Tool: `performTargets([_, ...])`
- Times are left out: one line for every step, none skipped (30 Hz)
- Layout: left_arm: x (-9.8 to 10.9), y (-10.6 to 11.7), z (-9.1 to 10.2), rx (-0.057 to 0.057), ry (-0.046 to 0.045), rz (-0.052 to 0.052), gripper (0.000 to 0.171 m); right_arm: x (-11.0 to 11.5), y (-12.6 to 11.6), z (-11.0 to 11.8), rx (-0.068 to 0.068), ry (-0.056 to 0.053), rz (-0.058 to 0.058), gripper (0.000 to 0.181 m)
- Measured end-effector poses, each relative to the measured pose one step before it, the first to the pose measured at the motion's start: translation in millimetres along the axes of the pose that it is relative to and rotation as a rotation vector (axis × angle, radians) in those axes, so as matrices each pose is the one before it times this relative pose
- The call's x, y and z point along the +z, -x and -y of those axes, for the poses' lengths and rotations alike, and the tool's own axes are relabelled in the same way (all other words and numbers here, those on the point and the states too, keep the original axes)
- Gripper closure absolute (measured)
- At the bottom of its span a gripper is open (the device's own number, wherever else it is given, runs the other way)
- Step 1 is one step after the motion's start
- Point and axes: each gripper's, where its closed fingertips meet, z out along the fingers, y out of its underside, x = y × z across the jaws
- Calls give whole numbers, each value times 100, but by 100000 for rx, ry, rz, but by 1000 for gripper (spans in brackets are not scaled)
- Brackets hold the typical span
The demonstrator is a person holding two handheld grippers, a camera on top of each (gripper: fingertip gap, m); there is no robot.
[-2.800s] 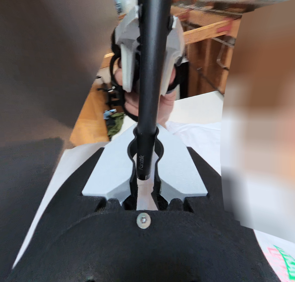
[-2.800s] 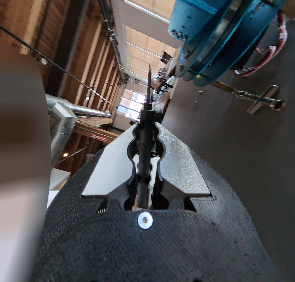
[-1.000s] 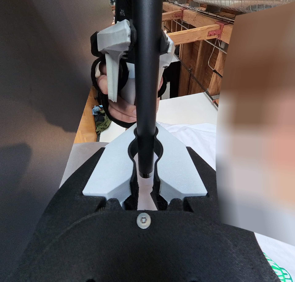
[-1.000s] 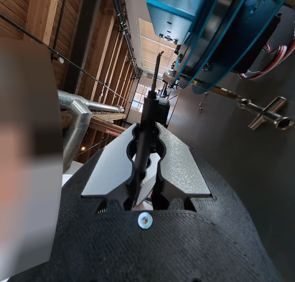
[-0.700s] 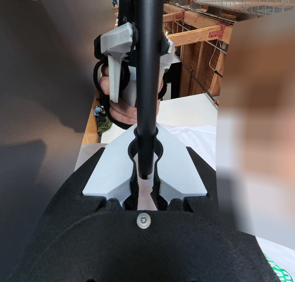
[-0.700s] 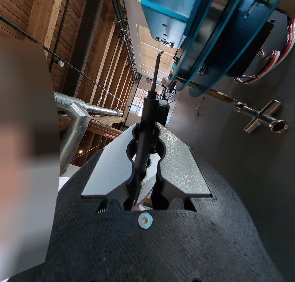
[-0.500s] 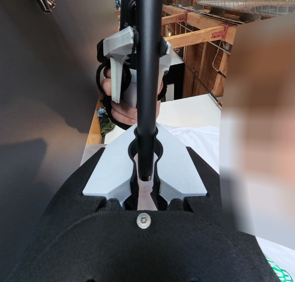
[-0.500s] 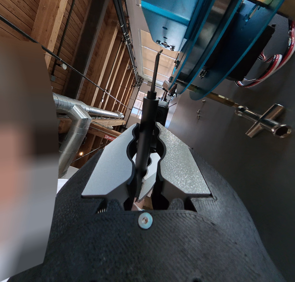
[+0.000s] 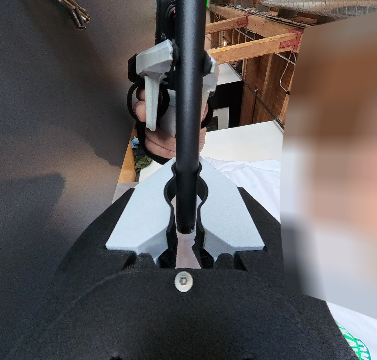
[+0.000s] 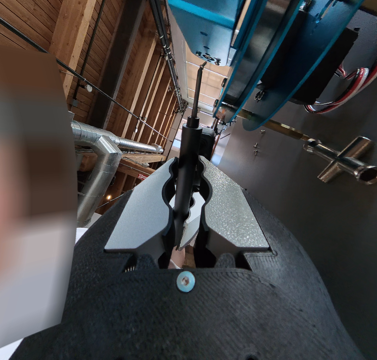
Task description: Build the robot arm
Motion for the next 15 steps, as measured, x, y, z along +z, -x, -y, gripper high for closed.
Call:
performTargets([-156, -10, 57, 36, -79, 471, 161, 58, 8, 6, 479, -164, 687, 165])
performTargets([-151, -6, 38, 55, 2, 495, 161, 65, -10, 12, 306, -271, 399, 165])
performTargets([-145, -8, 34, 125, 61, 579, 161, 71, -23, -2, 147, -233, 302, 165])
performTargets([-134, -12, 41, 232, 31, 560, 161, 79, 40, 8, 33, -285, 516, 165])
performTargets([-103, -18, 2, 165, 183, 489, 162, 84, 17, 0, -25, -84, 314, 165])
performTargets([-85, -34, -1, 82, 197, 269, 162, 102, -2, -22, 34, 211, 181, 165])
performTargets([-73, -30, 2, 28, 159, 181, 162, 90, 46, -9, 3, 59, 406, 165])
performTargets([-59, -12, -25, -62, 254, 150, 161, 85, 30, -4, -37, -78, 256, 165])
performTargets([-49, -10, -17, -89, 248, 25, 161, 65, -10, -23, 15, -25, 48, 165])
performTargets([-42, -2, -4, -105, 148, 22, 162, 54, -21, -11, 183, -46, 189, 165])
performTargets([-47, 18, 4, -100, 67, 91, 162, 32, -5, 0, 156, -323, 264, 165])
performTargets([-60, 2, 6, -40, 218, 65, 161, 21, 6, 14, 50, -483, 258, 165])
performTargets([-40, 30, -22, 65, 375, 220, 162, 15, 29, 1, 88, -373, 337, 165])
performTargets([-49, 29, -30, 97, 376, 350, 162, -4, 6, -28, 136, -162, 371, 165])
performTargets([-58, 27, -16, -37, 230, 264, 162, -26, -46, -23, 104, -186, 128, 165])
